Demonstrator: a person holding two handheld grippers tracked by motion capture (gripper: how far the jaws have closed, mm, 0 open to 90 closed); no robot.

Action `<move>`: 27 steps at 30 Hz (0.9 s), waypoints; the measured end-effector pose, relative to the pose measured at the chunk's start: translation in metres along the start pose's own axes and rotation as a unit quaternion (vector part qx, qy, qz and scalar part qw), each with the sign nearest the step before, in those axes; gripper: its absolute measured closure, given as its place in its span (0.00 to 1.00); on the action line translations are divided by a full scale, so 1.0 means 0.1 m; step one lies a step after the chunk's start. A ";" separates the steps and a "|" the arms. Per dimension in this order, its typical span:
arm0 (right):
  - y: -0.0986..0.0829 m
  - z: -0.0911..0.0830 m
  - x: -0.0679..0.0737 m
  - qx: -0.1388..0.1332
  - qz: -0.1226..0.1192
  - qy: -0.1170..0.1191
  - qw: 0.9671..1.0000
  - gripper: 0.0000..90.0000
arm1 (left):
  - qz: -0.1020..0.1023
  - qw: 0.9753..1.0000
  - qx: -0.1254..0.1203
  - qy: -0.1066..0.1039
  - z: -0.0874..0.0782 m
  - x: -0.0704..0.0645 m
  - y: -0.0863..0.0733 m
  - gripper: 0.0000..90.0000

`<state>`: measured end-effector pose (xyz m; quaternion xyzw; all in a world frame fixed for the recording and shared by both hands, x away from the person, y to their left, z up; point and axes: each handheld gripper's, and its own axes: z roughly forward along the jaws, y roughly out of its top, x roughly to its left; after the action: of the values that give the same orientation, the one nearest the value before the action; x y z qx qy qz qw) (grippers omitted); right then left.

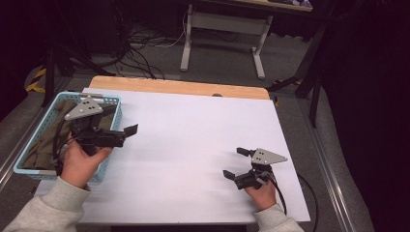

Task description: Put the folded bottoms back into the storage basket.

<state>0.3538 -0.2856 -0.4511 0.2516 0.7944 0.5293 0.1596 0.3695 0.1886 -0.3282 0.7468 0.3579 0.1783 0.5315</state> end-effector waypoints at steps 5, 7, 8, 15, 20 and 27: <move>0.00 0.00 0.00 -0.001 -0.002 0.001 1.000 0.00 | -0.001 1.000 0.002 -0.027 0.22 -0.12 -0.05 0.04; 0.00 0.00 0.00 -0.001 -0.002 0.001 1.000 0.00 | -0.002 0.999 0.007 -0.046 0.31 -0.15 -0.09 0.04; 0.00 0.00 0.00 -0.001 -0.002 0.002 1.000 0.00 | 0.002 0.998 0.010 -0.059 0.39 -0.18 -0.12 0.04; 0.00 0.00 0.00 -0.002 -0.003 0.003 1.000 0.00 | 0.021 0.997 0.017 -0.074 0.61 -0.29 -0.24 0.06; 0.00 0.00 0.01 -0.001 -0.002 0.004 1.000 0.00 | 0.026 0.996 0.022 -0.085 0.77 -0.35 -0.36 0.06; 0.00 0.00 0.01 -0.002 -0.003 0.005 1.000 0.00 | 0.017 0.995 0.024 -0.090 0.91 -0.36 -0.50 0.06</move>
<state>0.3529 -0.2851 -0.4507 0.2463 0.7951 0.5314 0.1575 0.3865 0.1113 -0.4039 0.7781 0.2996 0.1108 0.5408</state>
